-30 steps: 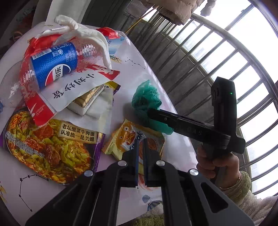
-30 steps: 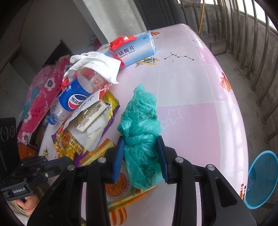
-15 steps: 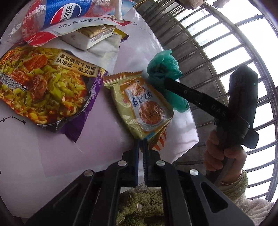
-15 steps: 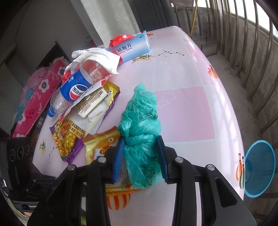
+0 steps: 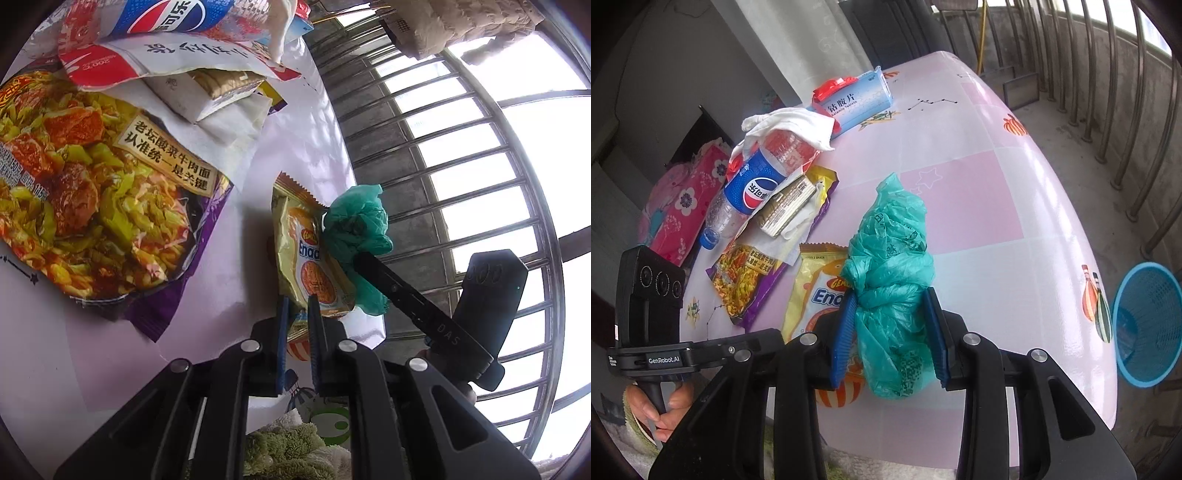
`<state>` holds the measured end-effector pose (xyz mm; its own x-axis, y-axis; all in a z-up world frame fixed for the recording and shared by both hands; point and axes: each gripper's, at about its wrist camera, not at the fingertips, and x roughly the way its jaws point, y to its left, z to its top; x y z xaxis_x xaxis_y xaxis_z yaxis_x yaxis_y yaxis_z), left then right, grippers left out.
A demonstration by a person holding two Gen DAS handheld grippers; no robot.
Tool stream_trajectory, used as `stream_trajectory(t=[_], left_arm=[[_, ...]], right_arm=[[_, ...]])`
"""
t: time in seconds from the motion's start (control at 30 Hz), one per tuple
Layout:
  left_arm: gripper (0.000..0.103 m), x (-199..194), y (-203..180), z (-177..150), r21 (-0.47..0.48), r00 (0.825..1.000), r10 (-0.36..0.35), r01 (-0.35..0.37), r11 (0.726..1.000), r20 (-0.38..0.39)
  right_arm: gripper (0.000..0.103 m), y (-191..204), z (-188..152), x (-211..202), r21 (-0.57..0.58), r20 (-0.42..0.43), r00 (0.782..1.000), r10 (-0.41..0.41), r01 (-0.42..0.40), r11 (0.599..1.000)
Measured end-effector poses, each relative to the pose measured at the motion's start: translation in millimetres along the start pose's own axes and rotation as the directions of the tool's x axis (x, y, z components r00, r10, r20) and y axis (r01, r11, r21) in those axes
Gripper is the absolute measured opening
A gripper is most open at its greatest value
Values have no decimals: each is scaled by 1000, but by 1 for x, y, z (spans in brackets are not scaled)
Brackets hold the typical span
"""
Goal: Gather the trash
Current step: 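Grasp the Enaak snack wrapper with the left tool while the right tool holds the green bag, then drop the green bag and Enaak wrapper into the blue wastebasket with both tools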
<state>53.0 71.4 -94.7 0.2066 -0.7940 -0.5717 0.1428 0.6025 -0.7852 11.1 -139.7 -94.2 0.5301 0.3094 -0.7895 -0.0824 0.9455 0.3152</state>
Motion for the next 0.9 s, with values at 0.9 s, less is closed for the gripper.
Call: stream_trajectory(t=[0.9], left_arm=[[8, 13, -35, 15, 118, 996, 63, -71, 990, 70]], right_arm=[[33, -14, 5, -18, 43, 38, 999, 38, -39, 998]])
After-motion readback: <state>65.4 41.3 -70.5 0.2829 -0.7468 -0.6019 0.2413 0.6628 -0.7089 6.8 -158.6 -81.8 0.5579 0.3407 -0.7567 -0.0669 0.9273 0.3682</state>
